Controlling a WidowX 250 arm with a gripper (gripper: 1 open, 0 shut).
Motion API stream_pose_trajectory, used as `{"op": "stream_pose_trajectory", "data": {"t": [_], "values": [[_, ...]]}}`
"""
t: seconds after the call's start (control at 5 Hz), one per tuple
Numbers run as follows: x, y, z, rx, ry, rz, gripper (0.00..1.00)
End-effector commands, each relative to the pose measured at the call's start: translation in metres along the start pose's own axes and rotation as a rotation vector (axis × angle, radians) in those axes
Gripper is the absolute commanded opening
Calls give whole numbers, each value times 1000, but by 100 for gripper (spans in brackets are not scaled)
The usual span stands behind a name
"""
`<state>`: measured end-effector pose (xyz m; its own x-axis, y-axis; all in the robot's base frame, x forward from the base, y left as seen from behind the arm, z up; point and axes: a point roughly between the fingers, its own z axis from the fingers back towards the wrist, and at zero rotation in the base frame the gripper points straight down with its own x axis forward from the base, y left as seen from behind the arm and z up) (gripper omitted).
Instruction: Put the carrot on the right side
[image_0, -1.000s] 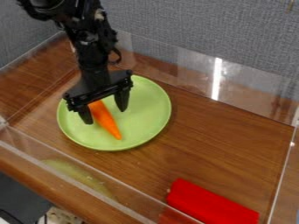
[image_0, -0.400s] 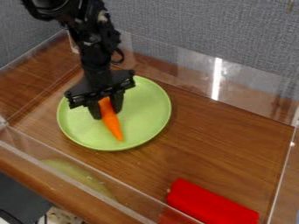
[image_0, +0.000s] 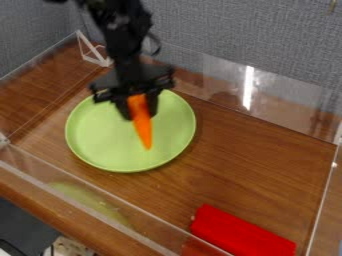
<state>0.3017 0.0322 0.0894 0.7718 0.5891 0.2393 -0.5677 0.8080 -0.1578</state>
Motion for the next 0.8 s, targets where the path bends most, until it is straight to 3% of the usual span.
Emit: {"op": "stream_pose_trajectory", "data": {"t": [0.0,0.2,0.4,0.6], "values": [[-5,-41,20,-86,-25,-217,0],[-30,-74,10,-113,10,-387,0],[-53,-97,-10,-101,34,-498,0],[-69,-106,-23,-91,46,-575,0]]}}
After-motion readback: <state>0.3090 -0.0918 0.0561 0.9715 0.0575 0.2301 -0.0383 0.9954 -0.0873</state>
